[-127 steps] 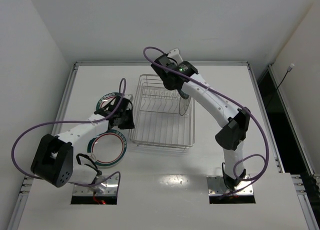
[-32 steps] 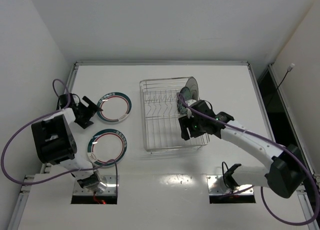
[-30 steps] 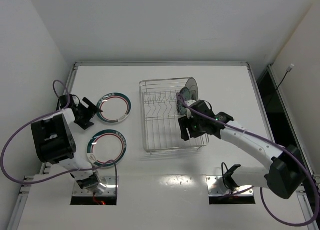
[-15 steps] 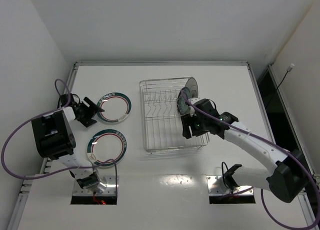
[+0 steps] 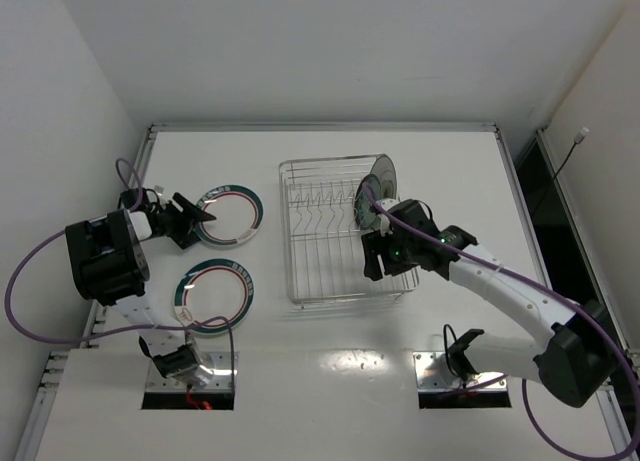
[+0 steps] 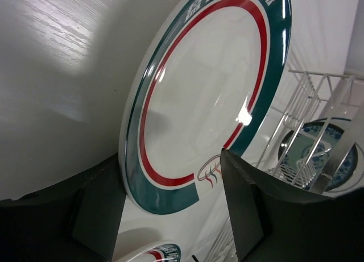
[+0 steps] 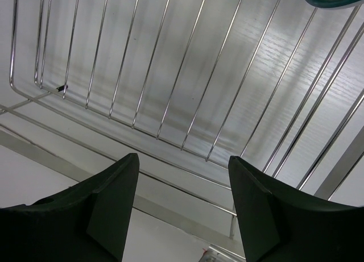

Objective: Load the plates into the dish rack

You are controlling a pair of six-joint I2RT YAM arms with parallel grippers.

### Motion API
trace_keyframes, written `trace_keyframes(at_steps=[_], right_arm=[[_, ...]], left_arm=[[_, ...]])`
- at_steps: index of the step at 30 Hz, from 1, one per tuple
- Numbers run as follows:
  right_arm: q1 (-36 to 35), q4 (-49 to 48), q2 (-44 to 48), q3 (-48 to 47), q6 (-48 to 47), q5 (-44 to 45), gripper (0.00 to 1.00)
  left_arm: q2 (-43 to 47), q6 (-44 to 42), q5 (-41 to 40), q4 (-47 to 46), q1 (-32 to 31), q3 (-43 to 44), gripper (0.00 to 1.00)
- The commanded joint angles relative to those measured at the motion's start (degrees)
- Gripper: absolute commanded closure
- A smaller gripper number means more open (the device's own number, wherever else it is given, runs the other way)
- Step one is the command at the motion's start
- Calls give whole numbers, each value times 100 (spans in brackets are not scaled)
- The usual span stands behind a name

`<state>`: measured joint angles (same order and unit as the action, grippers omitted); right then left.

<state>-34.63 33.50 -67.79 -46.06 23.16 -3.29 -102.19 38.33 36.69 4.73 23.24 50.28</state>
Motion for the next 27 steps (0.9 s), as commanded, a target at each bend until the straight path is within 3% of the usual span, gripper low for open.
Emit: trace_keyframes(at_steps=[1,3,5,8,12,21,24,27], right_arm=[[18,-115,134,10,22,-49,39],[18,-115,134,10,22,-49,39],[18,-115,134,10,22,-49,39],[70,-115,82,10,22,-49,39],[71,-115,29,10,22,-49,39],[71,-176,-85,62,22,-102,39],[71,-177,-217,62,22,-163,39],[71,-177,-278,62,22,-225,39]], left_arm=[[-222,-88,163,10,22,43,40],[-274,-88,242,10,22,43,46],[-275,-88,514,-139,22,43,67],[-275,25,786,-411,22,-10,86],[6,227,954,-895,22,-185,98],[902,711,1279,-1940,22,-458,100],[1270,1044,1498,-2616,22,-677,100],[1535,1738,1841,-3889,22,-1037,100]])
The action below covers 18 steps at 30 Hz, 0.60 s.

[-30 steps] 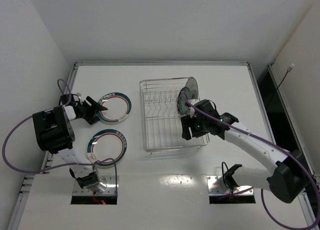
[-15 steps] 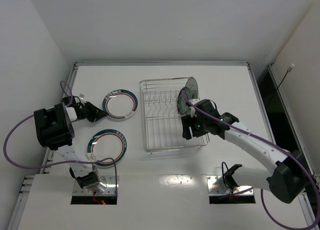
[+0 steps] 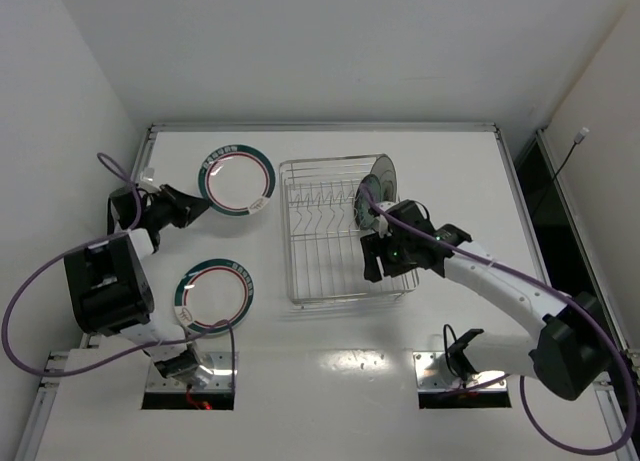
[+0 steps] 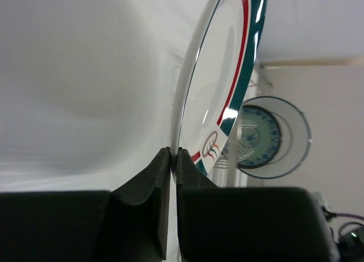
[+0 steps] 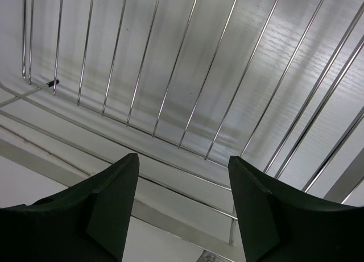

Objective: Load the plates into the dish rack

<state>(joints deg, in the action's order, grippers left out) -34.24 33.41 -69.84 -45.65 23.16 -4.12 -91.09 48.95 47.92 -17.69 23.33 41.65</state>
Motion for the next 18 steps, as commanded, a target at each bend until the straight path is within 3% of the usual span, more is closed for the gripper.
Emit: trace_keyframes(at_steps=[1,4,5,10,11,14,18], right_arm=[[31,-168,-73,-40,-30,-142,39],[31,-19,66,-365,-171,-194,39],[31,-19,154,-557,-171,-194,39],[31,-641,612,-1269,144,-844,33],[31,-817,612,-1497,250,-1036,31],[84,-1133,236,-1885,330,-1274,30],[137,-1248,-475,-2411,382,-1565,30]], left_arm=[[486,869,806,-1980,13,-349,100],[400,2027,1289,-3850,13,-744,100],[312,2857,1368,-5109,13,-859,100],[-566,5455,1492,-8851,13,-1080,100],[-785,5789,1492,-9126,-117,-1010,100],[-674,5740,1544,-9129,-389,-1010,100],[-402,5109,1764,-8378,-943,-957,100]])
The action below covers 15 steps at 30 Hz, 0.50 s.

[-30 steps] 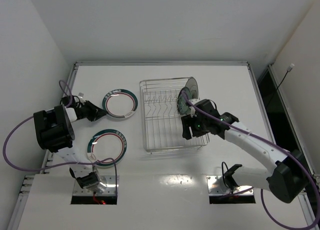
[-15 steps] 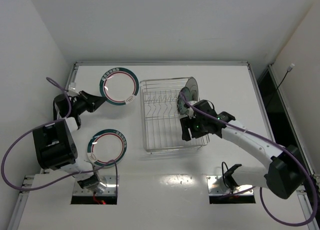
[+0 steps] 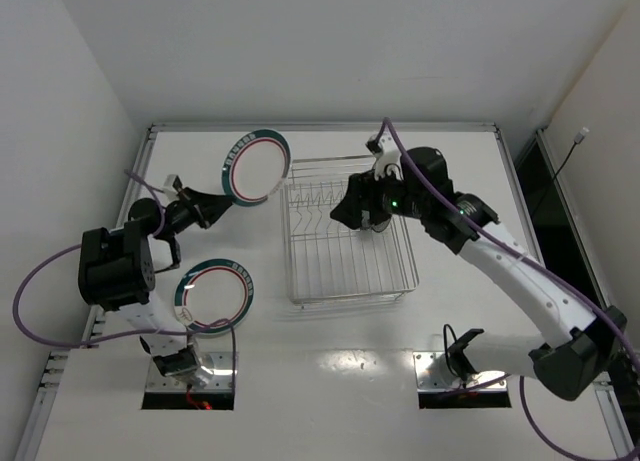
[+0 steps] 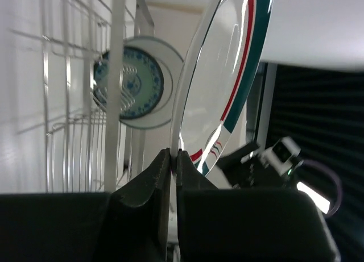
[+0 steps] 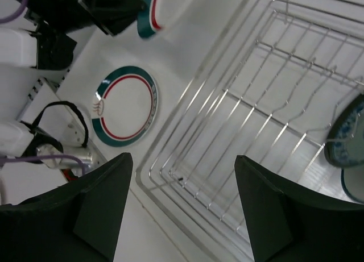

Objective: Load the plates into the dish rack

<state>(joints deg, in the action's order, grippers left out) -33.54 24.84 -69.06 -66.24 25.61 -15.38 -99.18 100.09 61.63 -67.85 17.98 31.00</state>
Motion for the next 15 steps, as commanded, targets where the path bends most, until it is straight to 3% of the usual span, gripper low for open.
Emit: trace_keyframes(at_steps=[1,5,6,7,8,10,15], right_arm=[[67,-444,-669,-459,138,-492,30],[120,-559,-1074,-785,138,-703,30],[180,-611,-1127,-846,199,-704,30],[181,-664,-1127,-847,199,-782,30],[233,-769,-1180,-847,251,-852,30],[303,-857,-1241,-847,252,-923,30],[479,-1209,-1294,-601,383,-1098,30]], left_arm=[[625,-225,394,-3070,-531,108,100],[1259,-1937,456,-744,-997,160,100],[1582,-2759,456,-164,-1120,308,100],[1716,-3150,395,921,-1121,379,100],[1900,-3511,394,1419,-1208,545,100],[1963,-4050,315,2115,-1279,600,100],[1963,-4050,315,2118,-1393,653,100]])
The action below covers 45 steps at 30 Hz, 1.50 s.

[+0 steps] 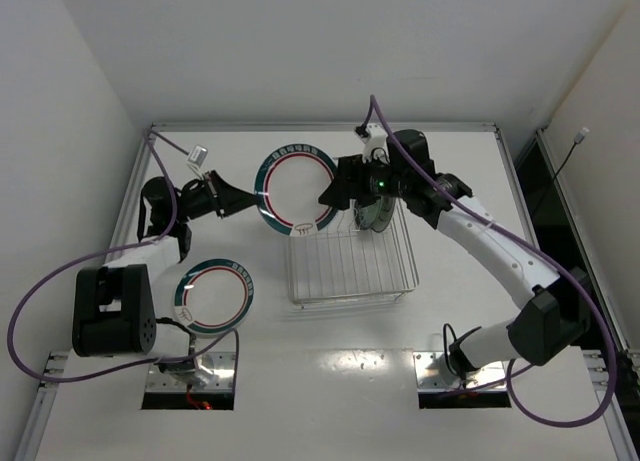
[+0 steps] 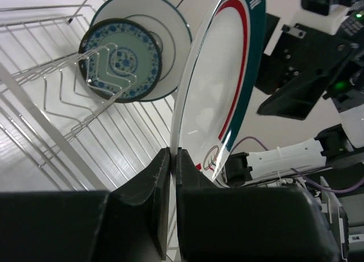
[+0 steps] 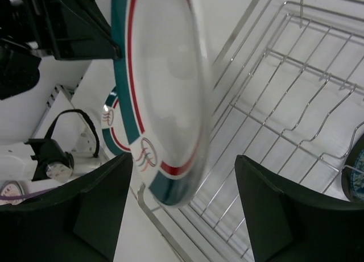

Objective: Load the plates into the dish rack

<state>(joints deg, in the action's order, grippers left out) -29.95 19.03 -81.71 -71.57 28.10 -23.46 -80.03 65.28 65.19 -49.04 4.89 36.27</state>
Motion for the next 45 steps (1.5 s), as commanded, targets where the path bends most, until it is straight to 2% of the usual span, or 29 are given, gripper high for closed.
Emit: trace_keyframes(at_steps=[1,4,5,8,9,10,11,13,14,15,16,17,18,19,21,22,25,30,34,39,45], right_arm=[[121,-707,-29,-15,222,-290,30],[236,-962,-116,55,433,-396,30],[236,-1084,-169,55,486,-544,33],[297,-1296,-345,55,679,-729,67],[297,-1296,-345,55,740,-791,88],[349,-1296,-406,3,741,-791,97],[350,-1296,-407,3,741,-844,100],[350,-1209,-407,-50,741,-844,100],[411,-1139,-346,-50,741,-714,100],[472,-886,-215,-111,741,-573,100],[473,-718,-135,-190,680,-180,100],[551,-238,-39,-339,680,120,100],[630,63,49,-453,619,471,100],[631,353,224,-567,540,1266,100],[631,1185,357,-919,469,2140,100],[631,1487,358,-1068,399,3014,100],[501,2674,-28,-1911,66,4540,100],[447,3177,-547,-2282,-49,5561,100],[280,3161,-960,-2335,-172,6204,100],[-106,3054,-1574,-2502,-393,7046,100],[-475,2808,-1892,-2607,-586,7417,100]], left_arm=[[49,-569,-41,237,-136,126,100],[49,-569,11,237,-286,126,100],[49,-569,11,237,-286,126,100],[49,-779,64,464,-453,179,100],[49,-849,64,561,-453,239,100],[49,-902,64,710,-506,240,100],[49,-981,64,763,-506,240,100],[49,-1034,64,842,-506,302,100],[49,-1139,-14,1052,-506,371,94],[49,-1296,-85,1341,-506,537,83],[-3,-1898,-181,2371,-506,687,72],[-4,-2279,-539,2973,-506,854,58],[-4,-2596,-777,3475,-506,1125,54],[48,-2947,-1023,3819,-506,1189,50],[320,-3082,-1761,4322,-445,1189,41],[434,-3082,-1981,4402,-445,1189,41],[979,-3293,-2974,4771,-392,1189,36],[1595,-3487,-4467,5246,-392,1189,34],[1753,-3539,-5093,5510,-392,1189,31],[1640,-3539,-5095,5642,-392,1242,31],[1640,-3539,-5200,5695,-392,1242,31]])
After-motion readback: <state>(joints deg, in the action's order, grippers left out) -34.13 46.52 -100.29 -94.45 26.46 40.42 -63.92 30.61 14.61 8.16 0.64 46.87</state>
